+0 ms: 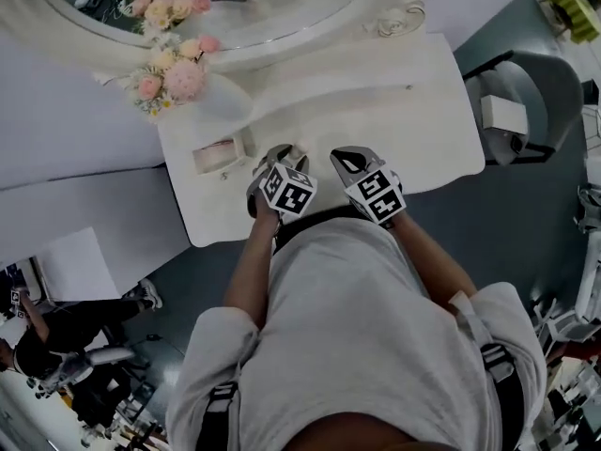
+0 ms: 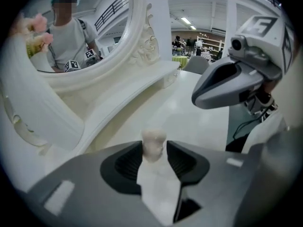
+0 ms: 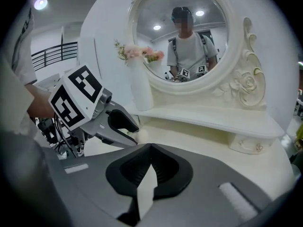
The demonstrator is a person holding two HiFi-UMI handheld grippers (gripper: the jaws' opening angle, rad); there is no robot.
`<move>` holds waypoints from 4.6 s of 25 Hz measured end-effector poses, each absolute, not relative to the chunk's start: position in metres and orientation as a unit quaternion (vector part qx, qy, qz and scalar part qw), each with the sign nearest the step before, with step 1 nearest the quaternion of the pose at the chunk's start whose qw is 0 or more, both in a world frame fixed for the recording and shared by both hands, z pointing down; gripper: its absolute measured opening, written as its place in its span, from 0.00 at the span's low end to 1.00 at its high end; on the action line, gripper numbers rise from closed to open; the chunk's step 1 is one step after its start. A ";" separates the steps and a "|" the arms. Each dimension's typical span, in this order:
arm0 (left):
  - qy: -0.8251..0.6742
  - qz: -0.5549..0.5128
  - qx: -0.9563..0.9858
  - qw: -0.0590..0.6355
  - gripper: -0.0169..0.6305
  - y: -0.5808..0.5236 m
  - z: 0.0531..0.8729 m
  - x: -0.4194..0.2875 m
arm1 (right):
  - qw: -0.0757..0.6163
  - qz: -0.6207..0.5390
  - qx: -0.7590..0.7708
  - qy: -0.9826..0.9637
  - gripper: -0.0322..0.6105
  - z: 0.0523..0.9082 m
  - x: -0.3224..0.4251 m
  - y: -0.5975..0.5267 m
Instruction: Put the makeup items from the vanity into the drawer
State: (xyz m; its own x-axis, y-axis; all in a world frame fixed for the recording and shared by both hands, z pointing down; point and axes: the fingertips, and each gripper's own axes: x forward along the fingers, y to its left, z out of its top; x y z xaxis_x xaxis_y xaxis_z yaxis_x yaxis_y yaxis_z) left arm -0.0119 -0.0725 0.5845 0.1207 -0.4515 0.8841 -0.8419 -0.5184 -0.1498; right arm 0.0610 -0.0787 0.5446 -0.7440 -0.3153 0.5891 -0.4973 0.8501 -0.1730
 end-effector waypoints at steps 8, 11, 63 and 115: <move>-0.489 0.468 0.705 0.213 0.27 -0.060 0.575 -0.046 | 0.288 0.133 0.163 -0.934 0.05 0.539 0.012 -0.071; -0.496 0.461 0.703 0.218 0.27 -0.054 0.572 -0.058 | 0.294 0.132 0.148 -0.935 0.05 0.540 -0.006 -0.064; -0.277 0.570 0.760 0.141 0.28 -0.026 0.584 -0.226 | 0.282 0.187 0.243 -0.909 0.05 0.552 -0.168 -0.049; -0.734 0.091 0.661 0.128 0.03 -0.057 0.390 -0.045 | 0.109 0.073 0.224 -0.966 0.05 0.402 0.023 -0.088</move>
State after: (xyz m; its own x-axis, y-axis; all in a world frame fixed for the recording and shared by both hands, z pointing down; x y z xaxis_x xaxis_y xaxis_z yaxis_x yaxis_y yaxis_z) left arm -0.0447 -0.0573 0.3900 -0.0946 -0.9465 0.3086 -0.9933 0.1105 0.0347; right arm 0.0227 -0.0884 0.4017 -0.8762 -0.4163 0.2427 -0.4481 0.8892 -0.0925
